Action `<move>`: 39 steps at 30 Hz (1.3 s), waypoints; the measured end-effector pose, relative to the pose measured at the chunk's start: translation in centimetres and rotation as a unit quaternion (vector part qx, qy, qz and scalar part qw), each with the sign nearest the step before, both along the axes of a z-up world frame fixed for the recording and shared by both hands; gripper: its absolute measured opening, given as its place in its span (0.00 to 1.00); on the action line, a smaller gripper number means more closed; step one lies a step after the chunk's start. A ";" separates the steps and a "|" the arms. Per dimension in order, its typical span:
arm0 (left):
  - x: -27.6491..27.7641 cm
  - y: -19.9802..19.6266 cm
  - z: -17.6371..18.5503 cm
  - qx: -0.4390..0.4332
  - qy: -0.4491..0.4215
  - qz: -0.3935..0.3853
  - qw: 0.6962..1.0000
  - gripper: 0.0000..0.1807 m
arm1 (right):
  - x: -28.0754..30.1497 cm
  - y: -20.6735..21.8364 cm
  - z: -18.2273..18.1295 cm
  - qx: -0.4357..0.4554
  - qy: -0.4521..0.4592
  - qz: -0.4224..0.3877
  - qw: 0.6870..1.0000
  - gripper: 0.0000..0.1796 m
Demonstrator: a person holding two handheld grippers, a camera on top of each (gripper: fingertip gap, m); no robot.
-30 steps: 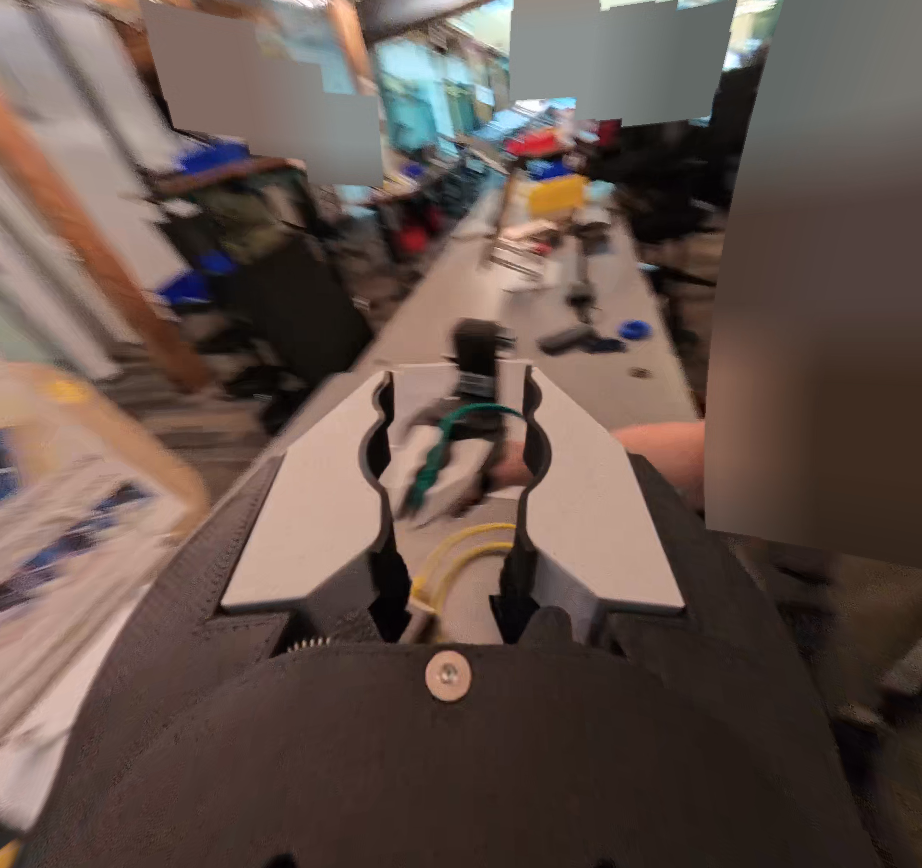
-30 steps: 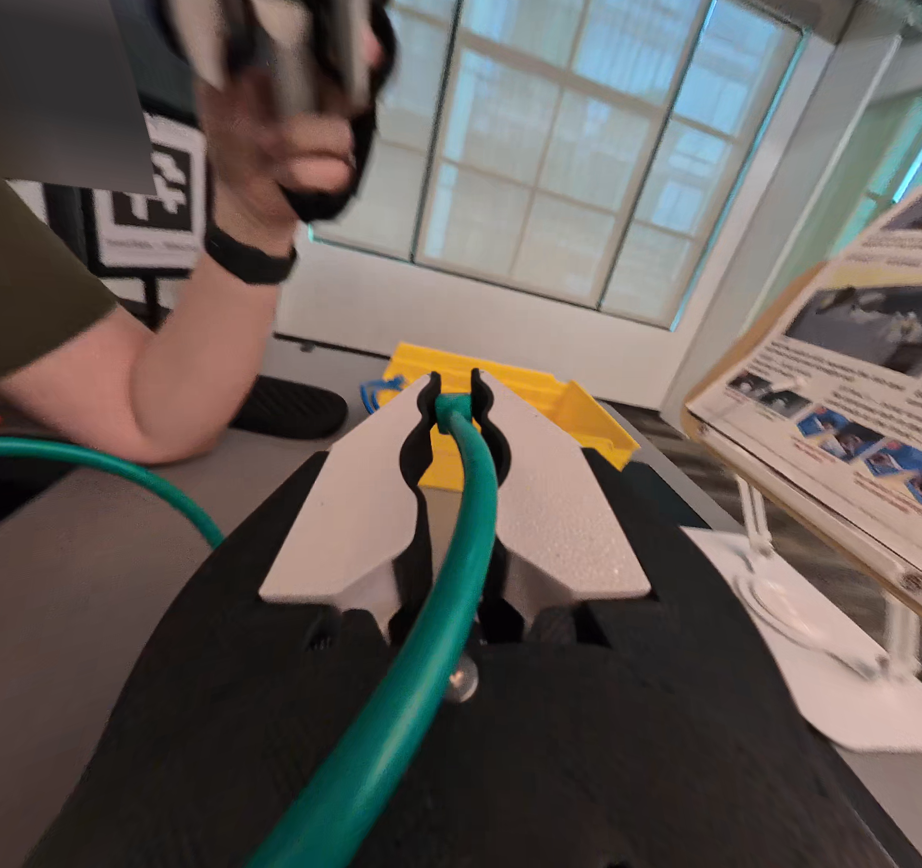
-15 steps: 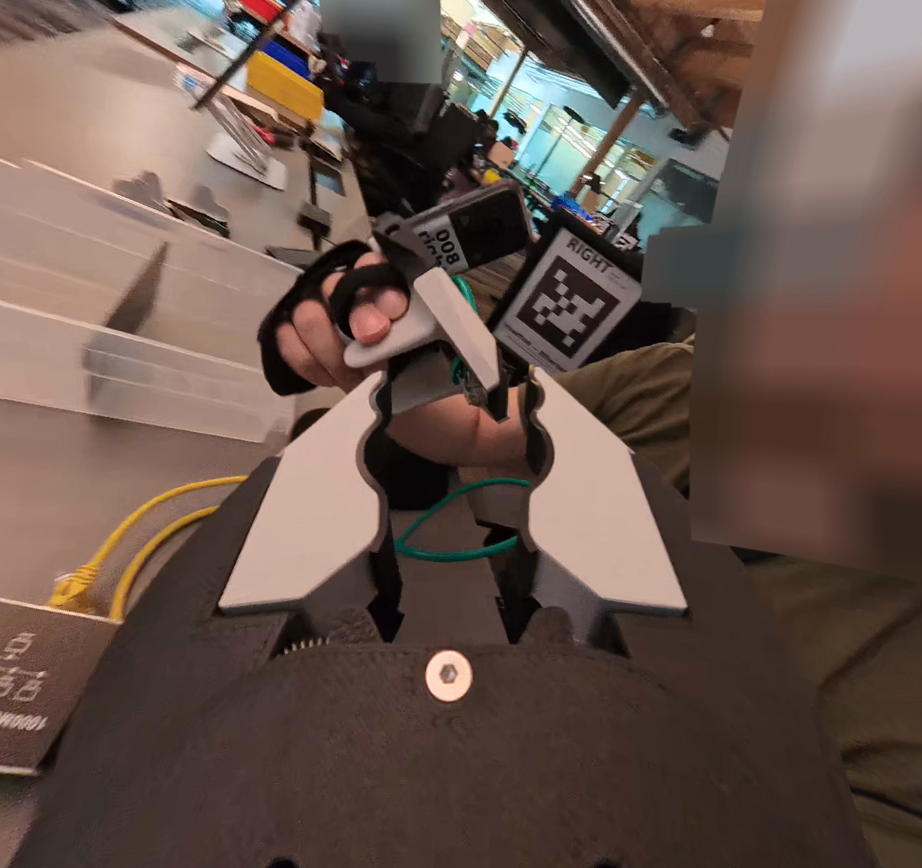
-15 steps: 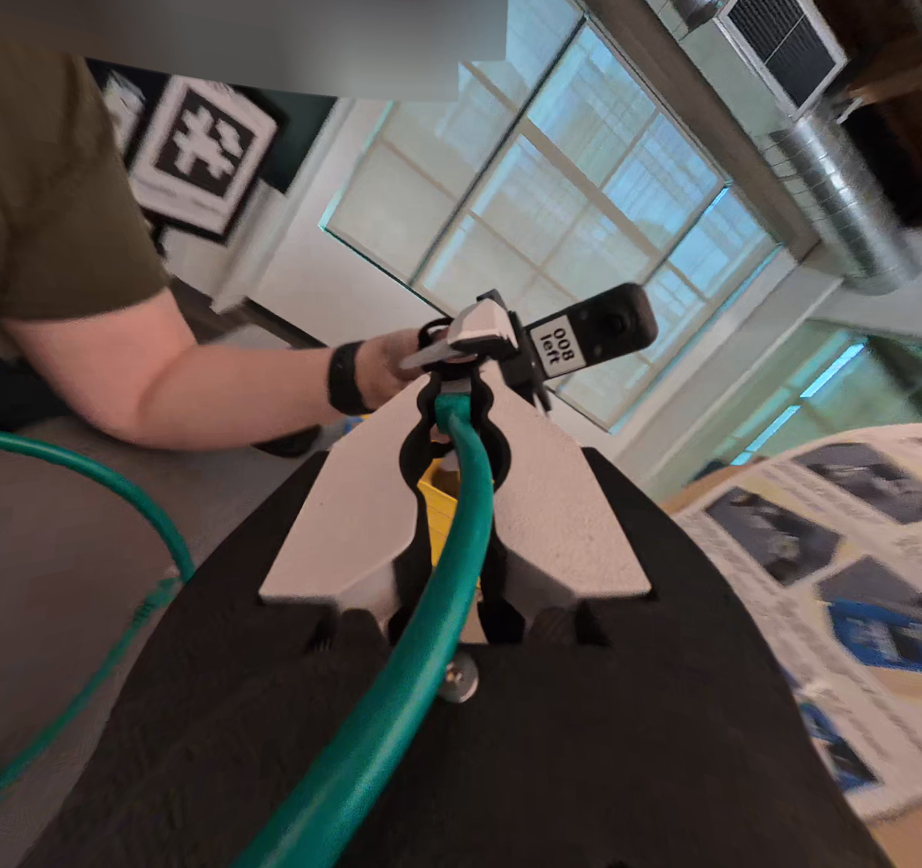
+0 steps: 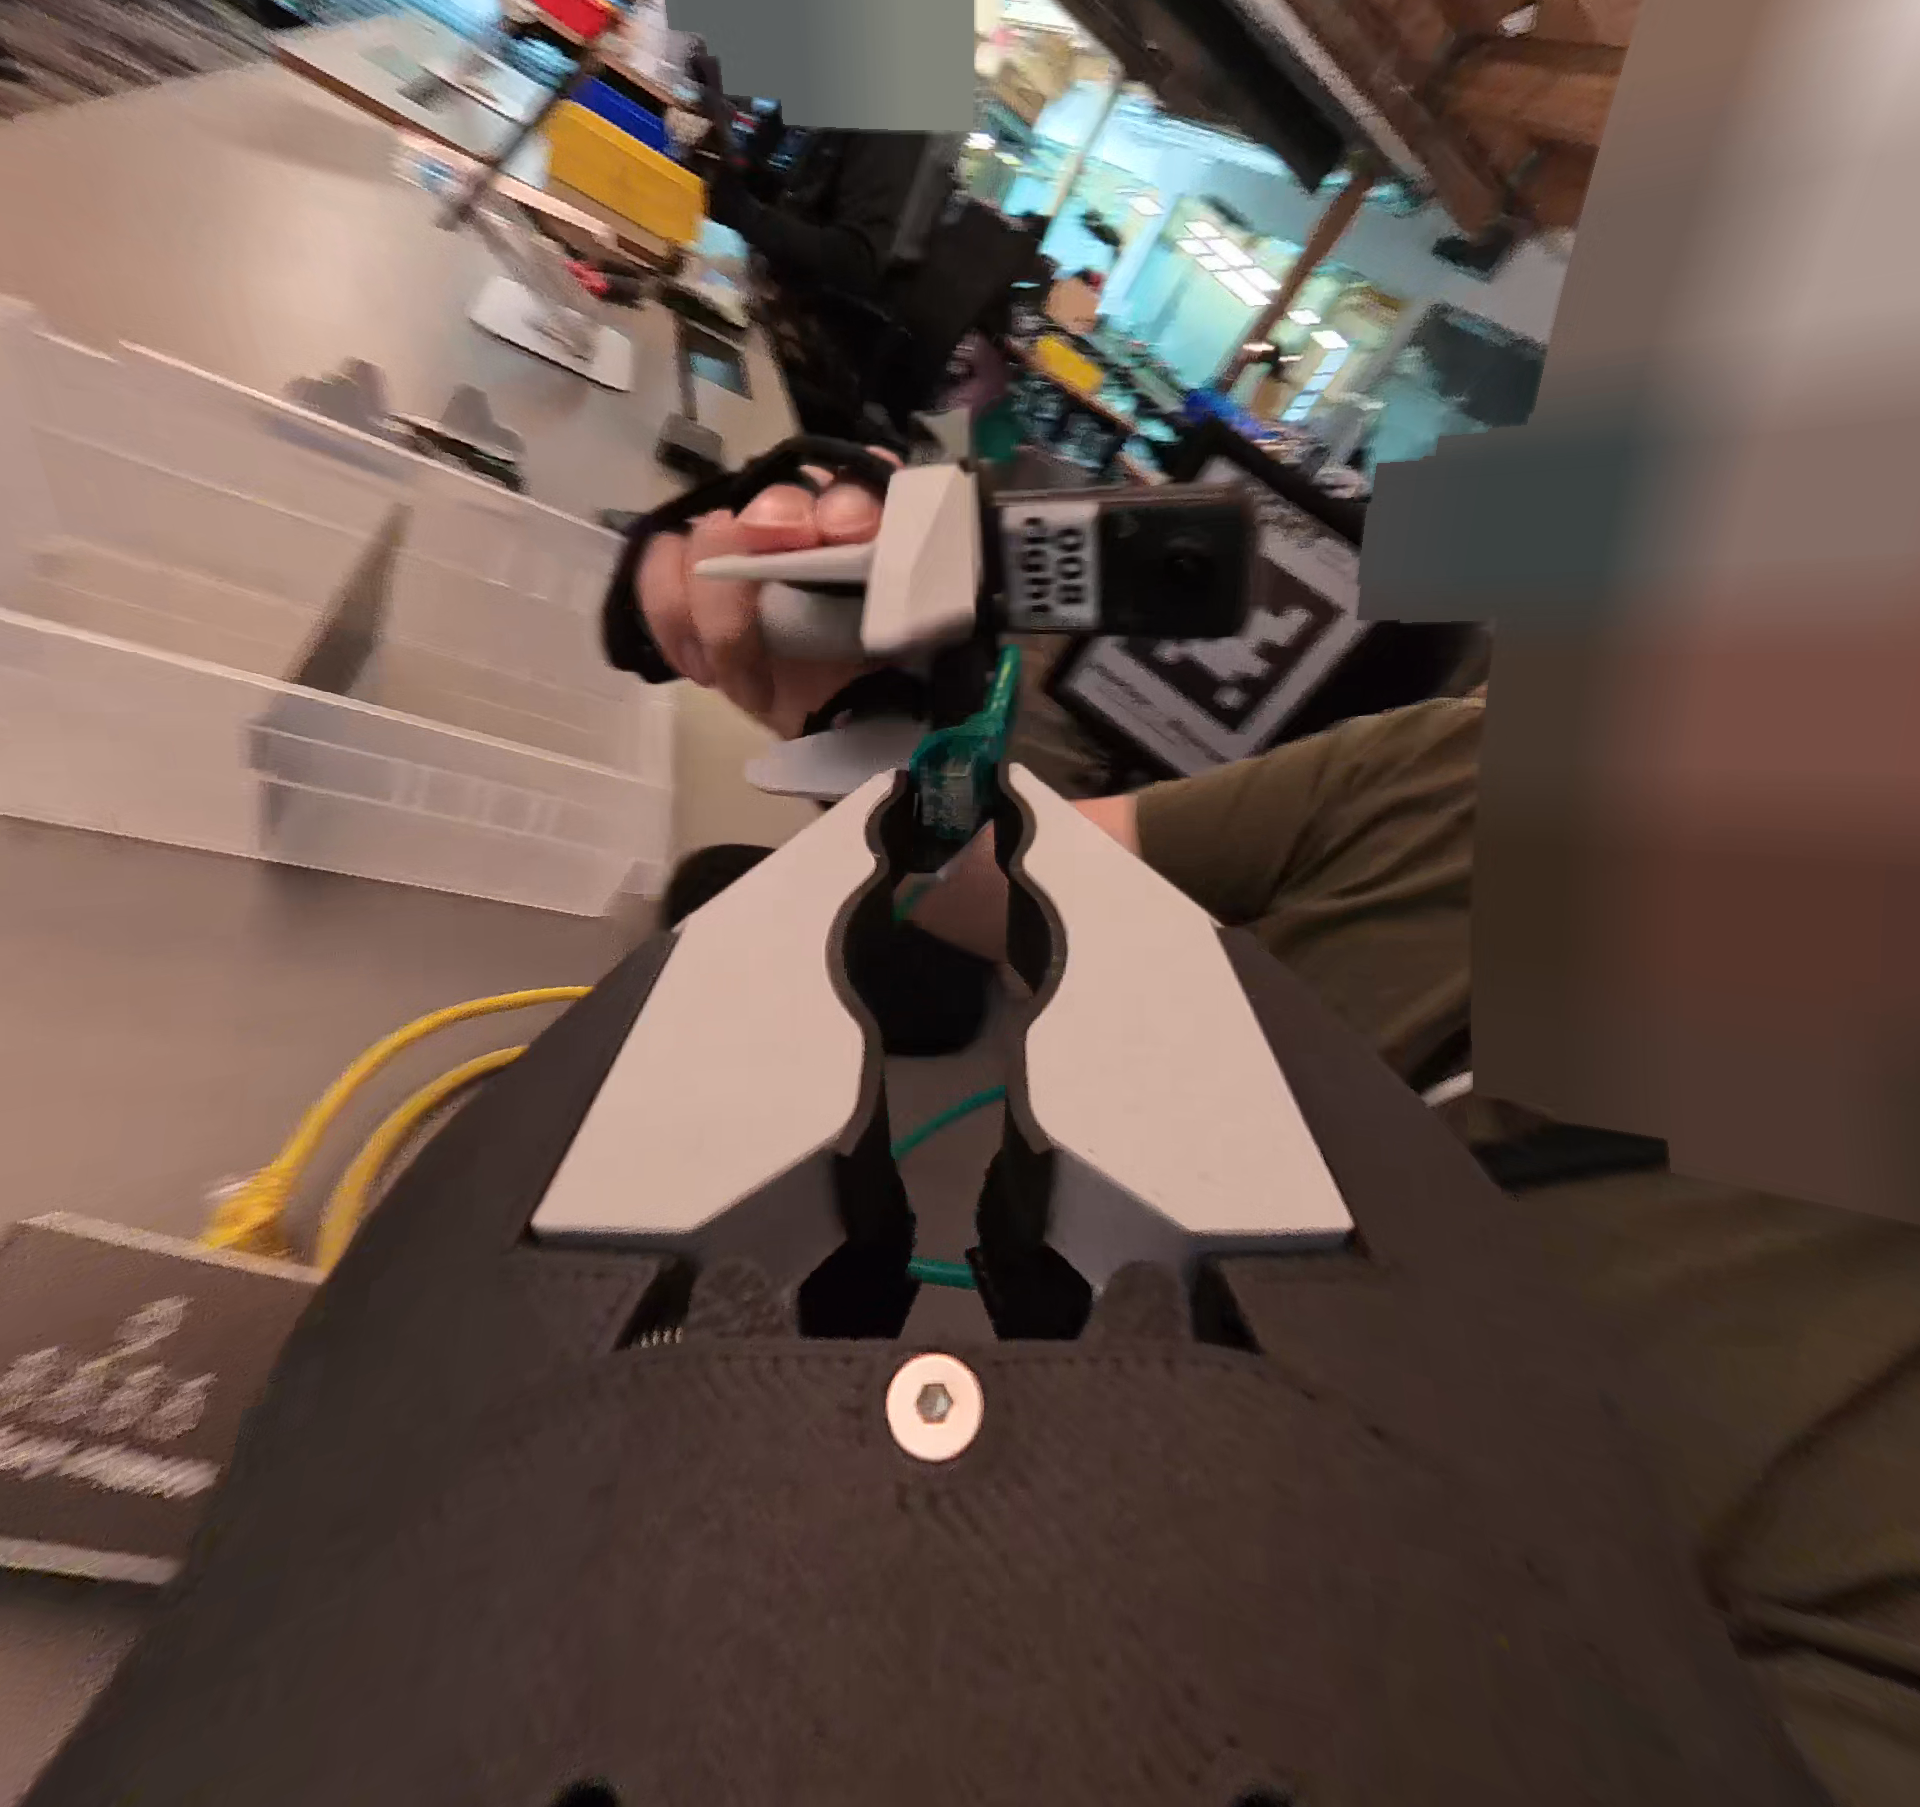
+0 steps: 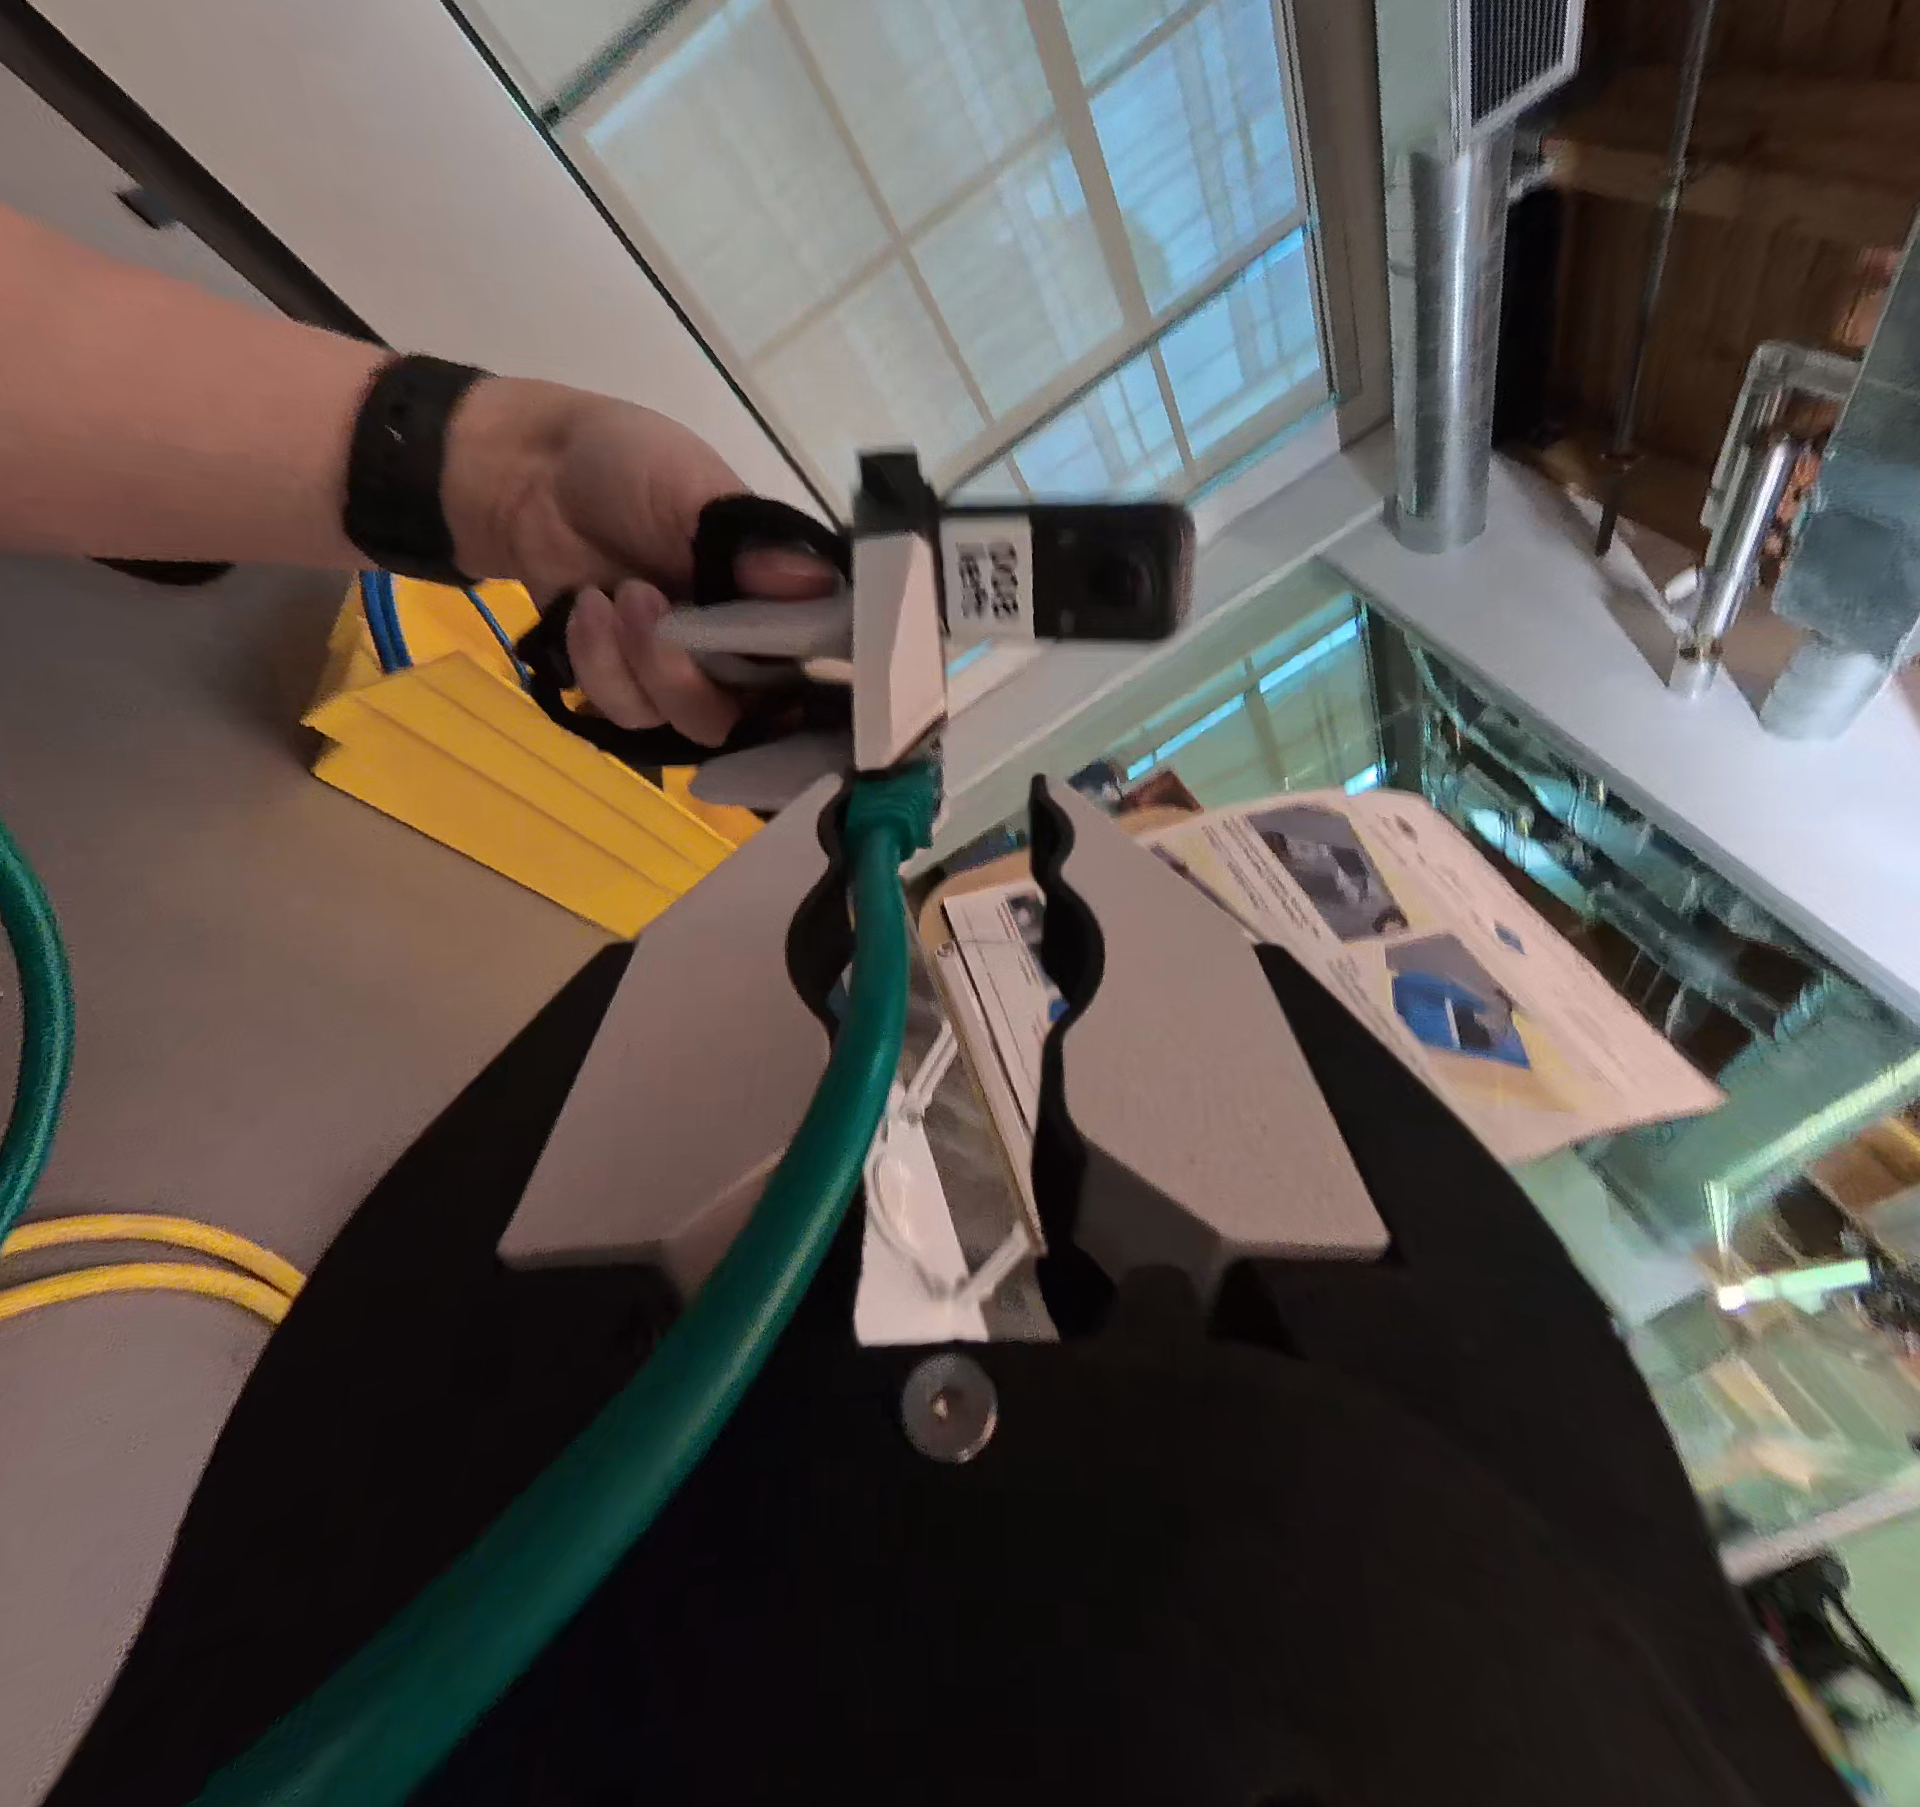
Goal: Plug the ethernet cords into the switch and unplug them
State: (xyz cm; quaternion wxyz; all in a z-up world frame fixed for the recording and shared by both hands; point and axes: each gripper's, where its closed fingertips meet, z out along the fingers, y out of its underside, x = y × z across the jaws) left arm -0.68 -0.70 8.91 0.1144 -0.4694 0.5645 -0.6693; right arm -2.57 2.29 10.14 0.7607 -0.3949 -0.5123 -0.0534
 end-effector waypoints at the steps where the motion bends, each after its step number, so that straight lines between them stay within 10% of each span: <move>1: 0.3 0.7 -0.2 0.027 -0.002 0.028 0.999 0.08 | 0.6 0.8 -0.1 -0.017 0.005 -0.019 1.000 0.21; 9: -1.4 2.6 3.4 0.180 -0.131 0.136 0.965 0.07 | 11.3 4.0 1.9 -0.113 0.160 -0.154 0.969 0.17; 13: -2.6 4.1 4.6 0.276 -0.153 0.211 0.925 0.07 | 7.7 -0.3 4.7 -0.283 0.261 0.047 0.921 0.20; 18: -3.9 4.8 5.4 0.333 -0.147 0.262 0.894 0.07 | 1.6 -5.2 7.3 -0.471 0.317 0.311 0.762 0.31; 24: -4.8 3.5 6.4 0.347 -0.161 0.260 0.886 0.07 | -0.1 -4.9 6.2 -0.168 0.181 0.173 0.953 0.30; 39: -4.4 0.2 6.4 0.421 -0.179 0.233 0.858 0.07 | -3.8 -6.8 4.1 0.173 -0.102 -0.040 0.979 0.32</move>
